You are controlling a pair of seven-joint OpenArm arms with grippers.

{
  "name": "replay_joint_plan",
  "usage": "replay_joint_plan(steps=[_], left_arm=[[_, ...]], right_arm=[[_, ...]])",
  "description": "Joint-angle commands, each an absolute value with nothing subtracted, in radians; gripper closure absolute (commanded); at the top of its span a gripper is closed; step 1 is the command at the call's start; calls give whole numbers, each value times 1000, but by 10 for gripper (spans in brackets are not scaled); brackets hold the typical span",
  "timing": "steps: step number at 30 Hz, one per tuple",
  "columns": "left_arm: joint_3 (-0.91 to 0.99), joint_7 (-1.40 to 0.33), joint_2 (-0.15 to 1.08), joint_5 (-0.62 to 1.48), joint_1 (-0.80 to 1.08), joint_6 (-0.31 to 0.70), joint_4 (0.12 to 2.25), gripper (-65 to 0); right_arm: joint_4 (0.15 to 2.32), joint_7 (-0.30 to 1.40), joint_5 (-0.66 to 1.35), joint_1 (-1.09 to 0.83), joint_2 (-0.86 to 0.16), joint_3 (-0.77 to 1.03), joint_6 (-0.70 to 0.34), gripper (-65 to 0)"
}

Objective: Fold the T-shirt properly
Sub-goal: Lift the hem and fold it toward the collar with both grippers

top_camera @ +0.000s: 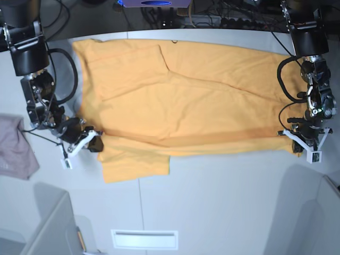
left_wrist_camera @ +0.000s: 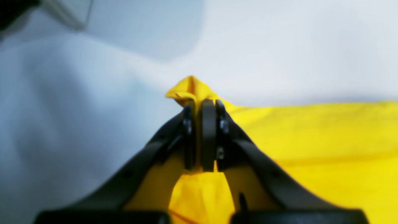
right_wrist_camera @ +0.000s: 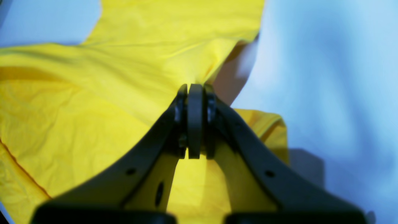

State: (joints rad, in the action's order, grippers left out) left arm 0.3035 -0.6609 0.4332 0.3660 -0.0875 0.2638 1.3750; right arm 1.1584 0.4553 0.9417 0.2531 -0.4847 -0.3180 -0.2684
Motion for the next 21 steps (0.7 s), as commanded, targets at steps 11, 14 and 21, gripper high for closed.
replay_joint_plan(steps=[11,14,21], left_arm=[[367,-688,435,369,-67,271,1511,0],[369,-688,435,369,-31,271,1540,0],[371,-688,440,369,19,271,1566,0]], right_arm=[[1400,433,958,160,-555,-303,-170,0],[1455,433,960,120,-570,-288,-139,0],[1577,558,960,27,-564,-131,-130,0]])
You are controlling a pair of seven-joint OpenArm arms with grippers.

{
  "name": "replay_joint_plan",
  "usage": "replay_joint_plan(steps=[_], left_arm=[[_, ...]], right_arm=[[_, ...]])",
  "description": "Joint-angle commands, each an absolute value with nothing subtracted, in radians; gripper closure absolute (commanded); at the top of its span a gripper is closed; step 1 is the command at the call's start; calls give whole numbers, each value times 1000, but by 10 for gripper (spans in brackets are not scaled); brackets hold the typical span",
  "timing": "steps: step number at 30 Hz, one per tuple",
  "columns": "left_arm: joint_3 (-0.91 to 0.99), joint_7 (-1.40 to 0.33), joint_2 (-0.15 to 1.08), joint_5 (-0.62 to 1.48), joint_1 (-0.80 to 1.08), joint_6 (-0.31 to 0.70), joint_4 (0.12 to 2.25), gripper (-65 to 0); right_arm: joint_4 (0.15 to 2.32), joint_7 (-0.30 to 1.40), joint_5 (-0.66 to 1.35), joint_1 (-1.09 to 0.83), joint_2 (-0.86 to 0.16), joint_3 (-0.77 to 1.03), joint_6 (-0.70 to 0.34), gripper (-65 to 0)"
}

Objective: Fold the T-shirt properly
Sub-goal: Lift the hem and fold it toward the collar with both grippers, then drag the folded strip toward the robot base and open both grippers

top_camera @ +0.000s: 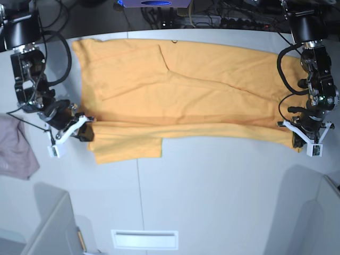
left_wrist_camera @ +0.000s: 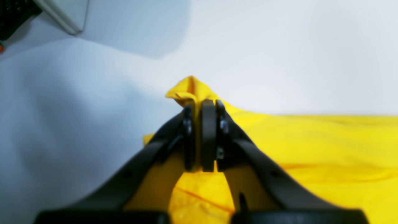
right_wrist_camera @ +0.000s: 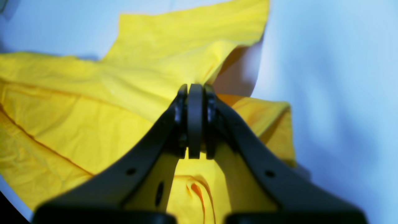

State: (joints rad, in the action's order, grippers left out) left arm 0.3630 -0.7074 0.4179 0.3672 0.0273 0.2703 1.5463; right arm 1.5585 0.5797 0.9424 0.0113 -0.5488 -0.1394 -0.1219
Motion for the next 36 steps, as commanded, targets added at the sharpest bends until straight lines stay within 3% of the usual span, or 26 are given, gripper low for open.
replay_joint_plan(steps=[1,10,20,36], left_arm=[[371,-688,447,369,27,271,1573,0],[404,-806,444,364,71,272,1667,0],[397,-817,450,358,147,272,1738,0],[387,-812,467,240,282,272,1794,0]], right_arm=[[1592,576,960,16,-556,-113,-130,0],[1712,682,960,-128,-538,35,-130,0],[1874,881,958,-255,-424,223,-130,0],[1883,931,958,-406,-380,254,-130,0]])
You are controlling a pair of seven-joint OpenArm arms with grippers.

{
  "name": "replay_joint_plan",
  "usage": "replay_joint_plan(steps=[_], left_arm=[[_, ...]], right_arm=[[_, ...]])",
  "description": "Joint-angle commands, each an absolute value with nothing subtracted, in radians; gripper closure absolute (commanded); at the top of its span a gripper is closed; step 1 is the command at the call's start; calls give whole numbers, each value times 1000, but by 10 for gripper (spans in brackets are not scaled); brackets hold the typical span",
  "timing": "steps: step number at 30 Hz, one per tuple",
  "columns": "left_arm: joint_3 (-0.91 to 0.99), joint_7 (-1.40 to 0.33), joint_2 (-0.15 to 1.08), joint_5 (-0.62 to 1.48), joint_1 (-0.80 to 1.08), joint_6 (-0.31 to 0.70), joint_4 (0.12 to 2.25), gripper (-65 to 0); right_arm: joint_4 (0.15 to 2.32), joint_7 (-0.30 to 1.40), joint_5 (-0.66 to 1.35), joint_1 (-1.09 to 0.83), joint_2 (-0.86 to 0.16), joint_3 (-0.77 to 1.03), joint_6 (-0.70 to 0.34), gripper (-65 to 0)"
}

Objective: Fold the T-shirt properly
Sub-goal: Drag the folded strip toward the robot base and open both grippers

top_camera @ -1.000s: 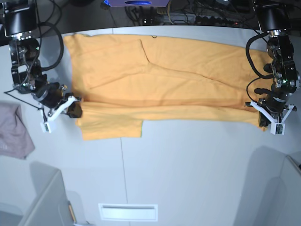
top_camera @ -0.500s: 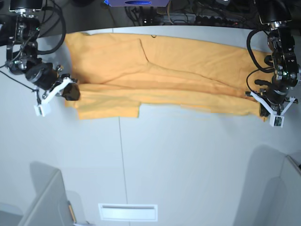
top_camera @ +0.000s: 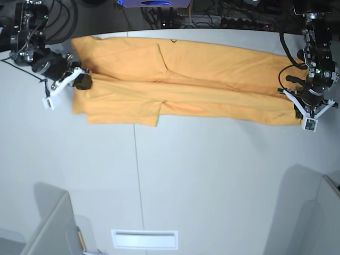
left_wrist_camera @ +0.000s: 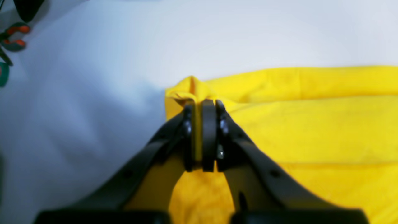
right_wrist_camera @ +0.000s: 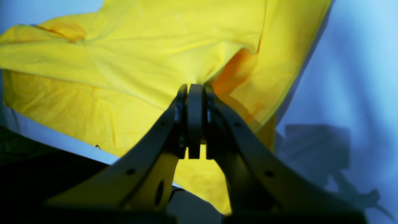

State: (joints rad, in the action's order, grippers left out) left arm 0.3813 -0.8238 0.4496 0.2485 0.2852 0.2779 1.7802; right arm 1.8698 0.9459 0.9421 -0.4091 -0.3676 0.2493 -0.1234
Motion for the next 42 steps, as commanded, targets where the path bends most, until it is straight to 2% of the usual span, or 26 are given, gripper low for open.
replay_joint_plan(steps=[1,18,21,23,26,27,29,31,34,38,42], left_arm=[[386,-812,467,240,286,272,1793,0],[384,-817,466,240,363,272,1790,0],[384,-817,466,240,363,272,1790,0],[387,-817,466,240,375,272,1790,-109],[392,-817,467,240,381,272,1791,-290],[397,-817,467,240,381,272,1791,-351],[400,-817,466,242,374,272,1791,-444],[410,-817,466,246,374,272,1801,-508],[464,-817,458,249,372,272,1827,-545],[536,-817,420,249,372,272,1871,-541],[581,-817,423,249,372,272,1871,-541]], right_arm=[[1882,931,957,-410,-367,257,-130,0],[1824,938,955,-414,-364,257,-130,0],[1822,984,955,-412,-361,260,-130,0],[1824,995,955,-412,-363,262,-130,-15],[1831,995,955,-426,-361,300,-130,-201],[1836,995,957,-435,-357,329,-130,-237],[1867,995,957,-438,-354,364,-130,-249],[1893,1003,957,-437,-355,377,-130,-255],[1894,1010,958,-390,-363,371,-130,-258],[1828,1090,957,-314,-355,371,-130,-260],[1771,1099,957,-285,-344,371,-130,-336]])
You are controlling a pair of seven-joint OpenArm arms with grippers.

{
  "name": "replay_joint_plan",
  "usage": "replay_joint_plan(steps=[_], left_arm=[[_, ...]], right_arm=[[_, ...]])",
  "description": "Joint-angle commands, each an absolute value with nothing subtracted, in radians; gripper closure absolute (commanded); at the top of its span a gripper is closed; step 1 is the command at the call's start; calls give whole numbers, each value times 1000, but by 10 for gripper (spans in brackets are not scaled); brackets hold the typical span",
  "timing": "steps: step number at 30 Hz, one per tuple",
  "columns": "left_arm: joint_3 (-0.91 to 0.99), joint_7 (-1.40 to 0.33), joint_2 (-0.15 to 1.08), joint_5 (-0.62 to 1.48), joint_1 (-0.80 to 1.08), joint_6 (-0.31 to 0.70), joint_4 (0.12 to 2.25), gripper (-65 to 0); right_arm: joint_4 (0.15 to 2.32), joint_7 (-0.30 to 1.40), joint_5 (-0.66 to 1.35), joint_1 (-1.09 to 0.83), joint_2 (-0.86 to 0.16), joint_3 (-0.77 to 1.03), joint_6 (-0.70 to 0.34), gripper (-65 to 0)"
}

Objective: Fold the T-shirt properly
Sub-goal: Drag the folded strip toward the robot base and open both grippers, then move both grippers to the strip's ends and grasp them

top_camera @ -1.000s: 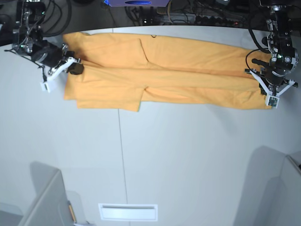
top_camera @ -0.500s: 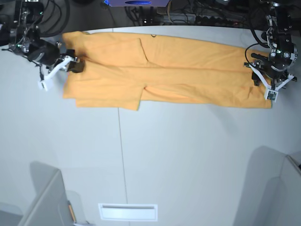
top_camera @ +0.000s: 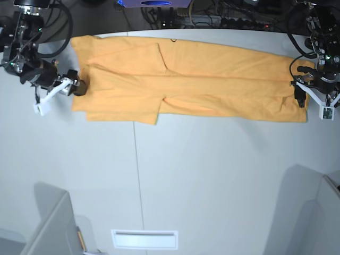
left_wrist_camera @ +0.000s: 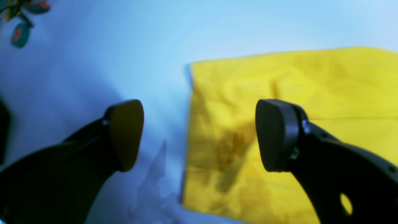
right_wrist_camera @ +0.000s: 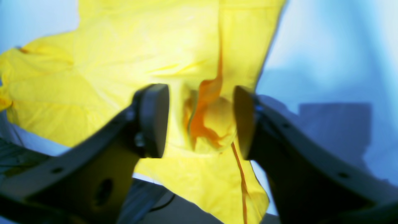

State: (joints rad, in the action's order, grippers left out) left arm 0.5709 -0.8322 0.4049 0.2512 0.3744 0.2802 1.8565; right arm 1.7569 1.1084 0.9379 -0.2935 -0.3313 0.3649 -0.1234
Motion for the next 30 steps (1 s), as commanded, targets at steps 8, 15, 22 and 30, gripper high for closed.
replay_joint_plan(steps=[8,15,22,30], left_arm=[[641,-817,424,249,371,272,1870,-541],[656,-817,423,249,371,272,1870,-541],[670,-812,427,245,371,272,1831,-541],[668,-811,426,246,371,272,1768,-541]], right_arm=[[1765,1109,961,-282,-315,346,-130,-347],[1764,1102,961,-278,-305,321,-130,-209],[1768,1109,966,-297,-298,323,-134,0],[1908,1107,1109,-355,-305,323,-134,0]])
